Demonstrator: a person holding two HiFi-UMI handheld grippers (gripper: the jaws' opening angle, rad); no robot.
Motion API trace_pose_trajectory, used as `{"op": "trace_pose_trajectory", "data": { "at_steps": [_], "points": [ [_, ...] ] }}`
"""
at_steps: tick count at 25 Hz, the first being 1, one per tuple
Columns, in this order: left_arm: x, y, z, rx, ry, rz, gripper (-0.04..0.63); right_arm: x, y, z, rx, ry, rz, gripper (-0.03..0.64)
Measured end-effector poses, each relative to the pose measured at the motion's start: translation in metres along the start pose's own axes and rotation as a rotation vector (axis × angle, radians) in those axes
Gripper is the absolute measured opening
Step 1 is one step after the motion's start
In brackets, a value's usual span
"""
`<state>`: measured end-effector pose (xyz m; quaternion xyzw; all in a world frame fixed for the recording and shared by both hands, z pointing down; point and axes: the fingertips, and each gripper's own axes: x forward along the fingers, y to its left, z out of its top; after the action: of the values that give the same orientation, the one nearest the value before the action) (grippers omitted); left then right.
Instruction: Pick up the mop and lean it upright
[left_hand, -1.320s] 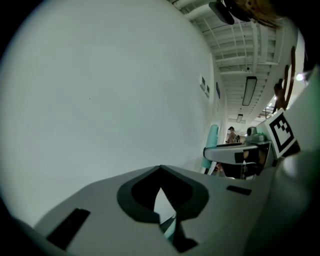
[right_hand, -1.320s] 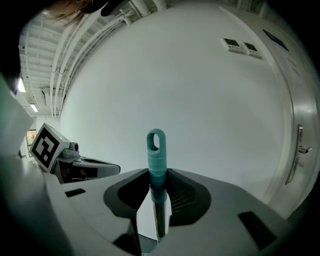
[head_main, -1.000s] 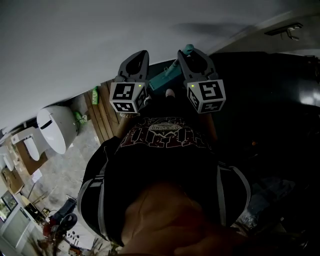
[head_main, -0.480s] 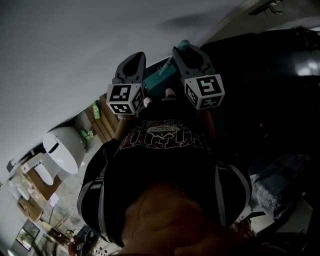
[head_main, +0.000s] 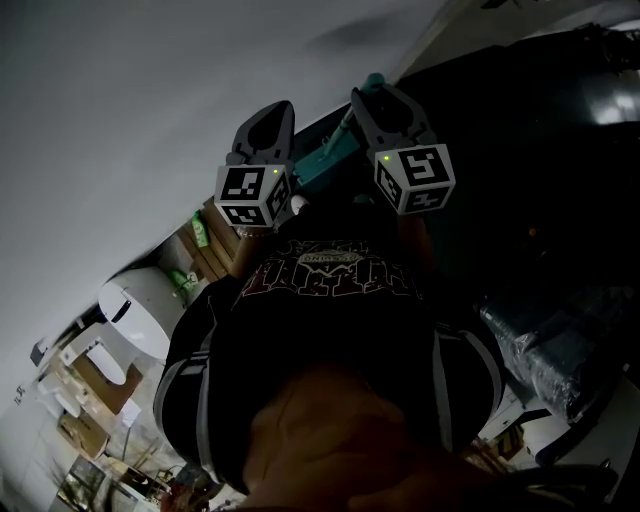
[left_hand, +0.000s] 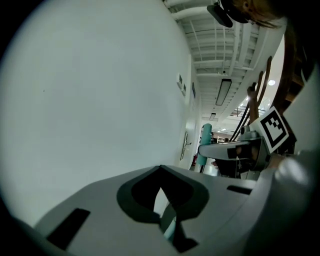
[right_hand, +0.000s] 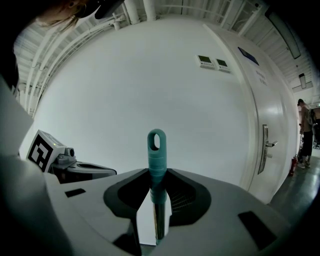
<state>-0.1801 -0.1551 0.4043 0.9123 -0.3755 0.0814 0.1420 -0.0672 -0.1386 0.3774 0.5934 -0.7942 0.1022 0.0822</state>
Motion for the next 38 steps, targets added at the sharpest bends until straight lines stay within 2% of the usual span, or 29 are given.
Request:
{"op": "trace_pose_trajectory", "data": {
  "at_steps": [10,15,22,31,38],
  "points": [
    [0.076,-0.057,-0.002,-0.013,0.015,0.057,0.044,-0.009,-0.072,-0.009,-0.006,0.026,0.101,0.117],
    [0.118,-0.100,-0.004,-0.012,0.020,0.071,0.044,-0.022,-0.110,-0.012,-0.041,0.030,0.162,0.115],
    [0.176,-0.153,0.005,-0.012,0.000,0.092,0.044,-0.035,-0.177,-0.012,-0.069,0.028,0.206,0.117],
    [0.218,-0.196,0.002,-0.043,-0.015,0.181,0.044,-0.048,-0.261,-0.021,-0.077,0.048,0.228,0.116],
    [0.225,-0.199,0.002,-0.048,-0.004,0.210,0.044,-0.043,-0.297,-0.034,-0.066,0.082,0.172,0.117]
  ]
}}
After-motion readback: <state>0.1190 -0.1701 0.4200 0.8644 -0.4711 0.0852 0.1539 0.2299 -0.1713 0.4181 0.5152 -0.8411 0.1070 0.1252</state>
